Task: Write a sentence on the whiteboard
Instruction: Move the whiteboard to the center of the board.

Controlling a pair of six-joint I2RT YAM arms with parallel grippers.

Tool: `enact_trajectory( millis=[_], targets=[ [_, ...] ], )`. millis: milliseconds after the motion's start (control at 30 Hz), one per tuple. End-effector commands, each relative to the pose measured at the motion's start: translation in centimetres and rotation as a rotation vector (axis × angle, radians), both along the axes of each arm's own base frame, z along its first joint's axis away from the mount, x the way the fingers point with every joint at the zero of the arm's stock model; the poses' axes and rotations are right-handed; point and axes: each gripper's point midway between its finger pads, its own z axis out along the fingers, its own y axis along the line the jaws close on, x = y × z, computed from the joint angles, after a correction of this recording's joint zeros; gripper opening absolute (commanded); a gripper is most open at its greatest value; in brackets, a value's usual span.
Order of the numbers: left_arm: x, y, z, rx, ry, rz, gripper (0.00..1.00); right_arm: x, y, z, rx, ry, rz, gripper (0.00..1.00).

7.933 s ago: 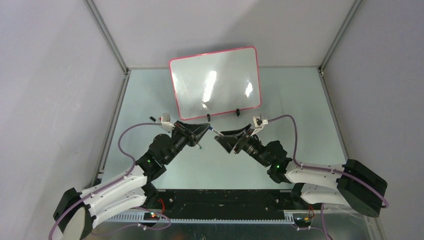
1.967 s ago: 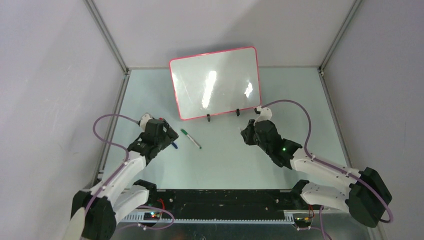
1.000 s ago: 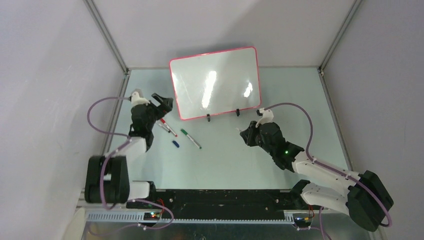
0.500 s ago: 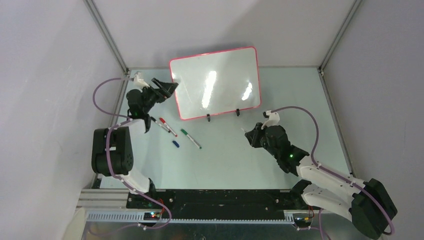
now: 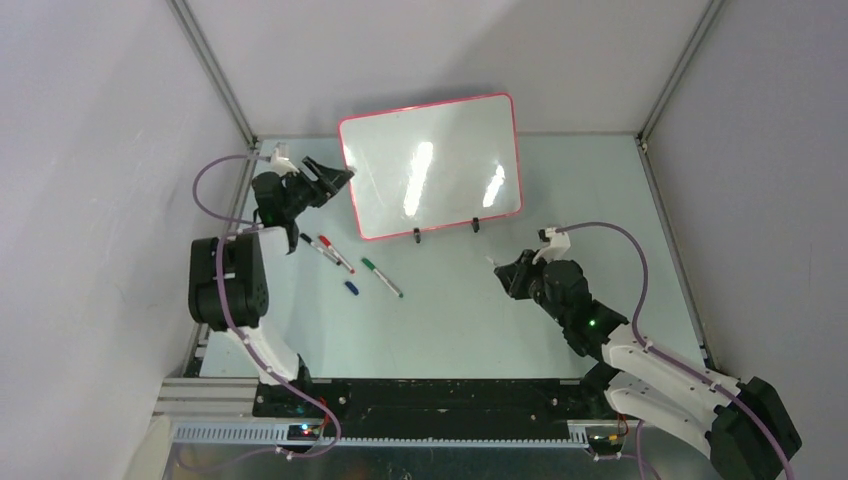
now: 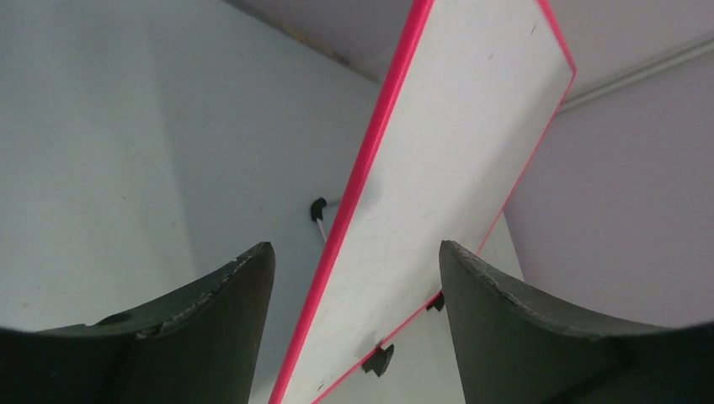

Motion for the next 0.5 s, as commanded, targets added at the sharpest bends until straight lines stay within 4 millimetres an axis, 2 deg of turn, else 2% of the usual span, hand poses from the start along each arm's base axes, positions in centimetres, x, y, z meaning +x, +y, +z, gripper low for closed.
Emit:
enact_trajectory(
  millis=[0,100,200,367,467],
  targets=[
    [-0.4,-2.0,1.6,-0.046,-0.124,-0.15,0.76,0.3,0.7,1.6,0.066,-0.049,0.018,0.0],
    [-0.4,-2.2,1.9,-0.056,-0.161,-0.163,0.74,0.4,0.7,1.7,0.066,-0.053,0.021,0.0],
    [0.1,-1.9,1.3,-0.067,-0.158,-0.145,0.69,0.6,0.6,1.8,0.061,-0.061,0.017,0.0],
    [0.4,-2.8,2.3,-0.125,-0.211,-0.196,0.59,0.8,0.5,1.7,0.052,-0.065,0.015,0.0],
    [1.0,-3.0,1.5,-0.159,-0.185,-0.209,0.57,0.8,0.5,1.6,0.053,-0.064,0.02,0.0]
  ],
)
